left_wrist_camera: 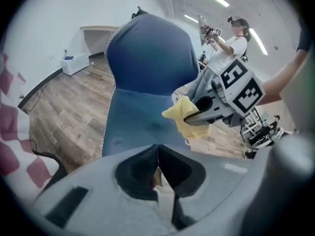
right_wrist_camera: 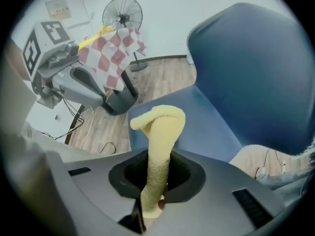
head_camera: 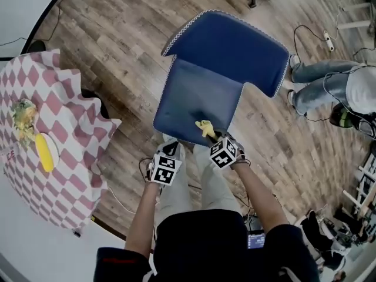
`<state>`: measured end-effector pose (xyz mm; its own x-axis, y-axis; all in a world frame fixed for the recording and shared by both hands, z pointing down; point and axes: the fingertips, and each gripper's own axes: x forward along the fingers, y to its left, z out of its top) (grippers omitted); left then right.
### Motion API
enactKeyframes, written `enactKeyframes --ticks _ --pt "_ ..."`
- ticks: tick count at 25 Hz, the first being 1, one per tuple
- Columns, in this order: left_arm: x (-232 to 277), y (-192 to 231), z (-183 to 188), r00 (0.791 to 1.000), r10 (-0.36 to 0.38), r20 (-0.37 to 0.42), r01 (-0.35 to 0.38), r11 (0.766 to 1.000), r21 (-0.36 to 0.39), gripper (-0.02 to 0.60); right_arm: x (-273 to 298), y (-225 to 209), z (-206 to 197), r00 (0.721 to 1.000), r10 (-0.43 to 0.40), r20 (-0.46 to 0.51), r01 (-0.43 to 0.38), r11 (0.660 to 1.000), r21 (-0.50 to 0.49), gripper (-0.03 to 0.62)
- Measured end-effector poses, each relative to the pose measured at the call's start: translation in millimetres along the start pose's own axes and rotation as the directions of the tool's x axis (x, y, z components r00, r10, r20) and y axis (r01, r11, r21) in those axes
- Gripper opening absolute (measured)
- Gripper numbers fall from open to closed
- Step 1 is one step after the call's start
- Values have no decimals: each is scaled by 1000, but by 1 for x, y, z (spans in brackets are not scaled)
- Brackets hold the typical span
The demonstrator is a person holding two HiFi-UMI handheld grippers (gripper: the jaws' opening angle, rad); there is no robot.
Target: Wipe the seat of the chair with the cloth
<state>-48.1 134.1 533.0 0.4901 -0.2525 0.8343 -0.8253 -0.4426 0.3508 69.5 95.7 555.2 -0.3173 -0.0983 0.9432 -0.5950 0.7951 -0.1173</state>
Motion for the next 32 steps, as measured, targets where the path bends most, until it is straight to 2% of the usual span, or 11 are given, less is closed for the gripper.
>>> enactKeyframes --ticks 2,5,8,12,17,20,22,27,32 --pt "-33 -9 26 1000 2 30 -3 1000 17 18 -37 -8 19 997 -34 66 33 999 18 49" --pt "-69 -4 87 989 39 146 -44 999 30 18 -90 -43 64 977 -110 185 103 994 47 49" --pt "-107 -4 152 962 65 267 -80 996 47 18 -149 -76 114 931 -184 314 166 983 82 49" --pt "-168 -18 199 935 104 338 -147 983 106 18 -224 -73 150 876 -228 426 188 973 136 49" --pt "-234 -33 261 868 130 479 -213 969 125 17 -291 -62 186 817 -250 519 250 966 70 49" --pt "-273 -39 289 826 174 536 -284 950 129 17 -332 -64 209 765 -264 587 265 960 85 49" --pt "-295 -45 300 798 189 572 -306 945 115 17 -360 -65 218 731 -278 623 265 957 117 49" --pt "-344 -65 330 728 198 657 -371 919 135 17 -430 -74 233 610 -331 720 270 941 205 49" --pt "-399 -90 365 645 138 752 -371 916 151 17 -489 -80 248 510 -364 779 307 923 230 49"
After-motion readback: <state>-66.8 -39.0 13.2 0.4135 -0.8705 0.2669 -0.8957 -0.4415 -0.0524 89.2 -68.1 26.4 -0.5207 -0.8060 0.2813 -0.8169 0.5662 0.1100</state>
